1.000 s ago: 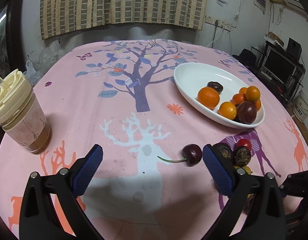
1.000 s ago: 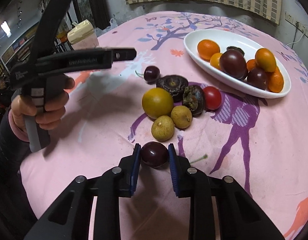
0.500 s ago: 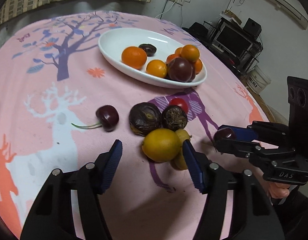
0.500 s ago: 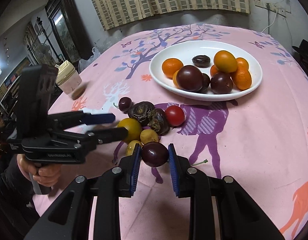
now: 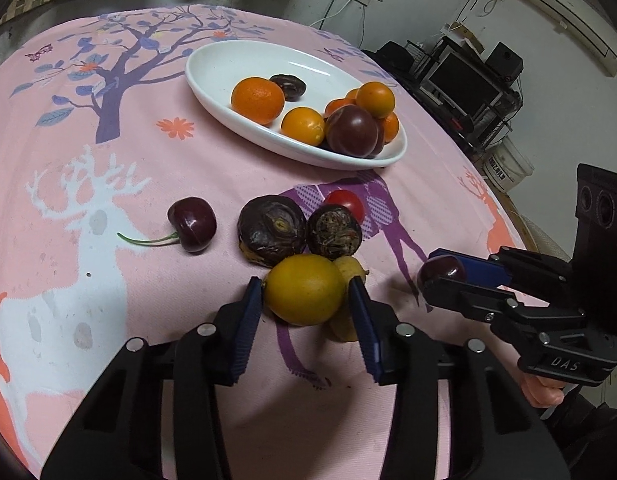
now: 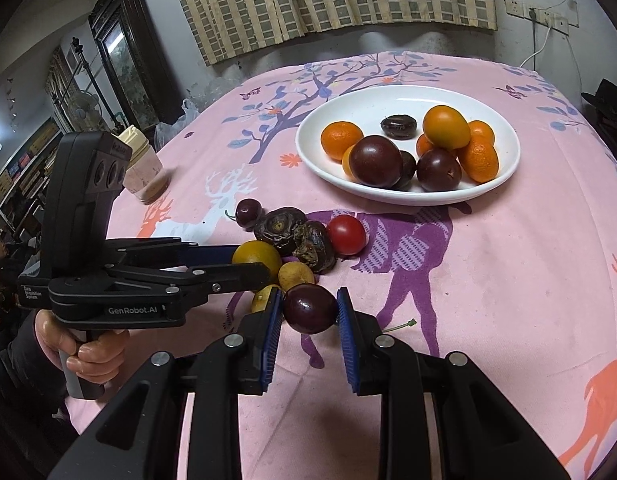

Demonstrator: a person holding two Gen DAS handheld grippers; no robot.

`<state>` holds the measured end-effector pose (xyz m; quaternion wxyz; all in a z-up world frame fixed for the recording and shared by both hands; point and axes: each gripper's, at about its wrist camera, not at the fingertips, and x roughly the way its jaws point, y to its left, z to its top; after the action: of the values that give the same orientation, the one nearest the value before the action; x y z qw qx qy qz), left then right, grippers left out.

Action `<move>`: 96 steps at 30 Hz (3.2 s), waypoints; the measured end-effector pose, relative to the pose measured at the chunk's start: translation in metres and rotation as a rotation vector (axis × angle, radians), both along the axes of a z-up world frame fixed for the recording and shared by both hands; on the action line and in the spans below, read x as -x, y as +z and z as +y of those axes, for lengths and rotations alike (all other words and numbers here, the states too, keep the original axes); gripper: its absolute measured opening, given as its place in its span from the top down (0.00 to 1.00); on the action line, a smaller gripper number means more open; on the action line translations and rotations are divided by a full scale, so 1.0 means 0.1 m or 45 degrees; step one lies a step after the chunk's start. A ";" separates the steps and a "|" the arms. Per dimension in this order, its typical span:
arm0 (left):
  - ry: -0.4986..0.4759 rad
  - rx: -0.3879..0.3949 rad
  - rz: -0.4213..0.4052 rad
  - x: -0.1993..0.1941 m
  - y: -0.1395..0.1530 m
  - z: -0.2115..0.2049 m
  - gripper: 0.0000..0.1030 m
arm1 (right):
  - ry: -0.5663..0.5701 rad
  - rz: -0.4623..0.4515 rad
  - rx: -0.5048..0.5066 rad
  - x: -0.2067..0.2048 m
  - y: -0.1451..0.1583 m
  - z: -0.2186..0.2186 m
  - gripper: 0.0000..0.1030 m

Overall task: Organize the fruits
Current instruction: 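Grasp a yellow lemon-like fruit with the left tool while the right tool grasps a dark plum, then carry the yellow fruit and plum over the white plate and release both, then grasp a dark cherry with the left tool while the right tool grasps a small yellow fruit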

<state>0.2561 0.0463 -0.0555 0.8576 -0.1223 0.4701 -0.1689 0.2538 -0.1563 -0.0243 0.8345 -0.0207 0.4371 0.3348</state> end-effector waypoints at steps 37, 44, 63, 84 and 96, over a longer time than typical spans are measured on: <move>0.356 -0.338 -0.358 -0.64 0.82 0.35 0.05 | -0.223 -0.303 -0.063 -0.47 0.31 0.20 0.53; 0.436 -0.336 -0.248 -0.28 0.37 0.65 0.05 | -0.138 -0.243 0.189 0.02 -0.05 0.55 0.53; 0.496 -0.325 -0.256 -0.19 0.41 0.79 0.05 | -0.082 -0.009 0.201 0.12 -0.33 0.56 0.71; -0.035 -0.400 -0.291 -0.12 0.17 0.43 0.40 | -0.191 -0.049 0.066 -0.02 -0.13 0.28 0.75; -0.090 -0.402 -0.249 -0.21 0.02 0.31 0.58 | -0.198 -0.073 0.073 0.01 -0.14 0.30 0.75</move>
<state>0.2768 0.0774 -0.0536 0.9012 0.0474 0.4093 -0.1342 0.2532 -0.1266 -0.0382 0.8692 -0.0200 0.4228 0.2557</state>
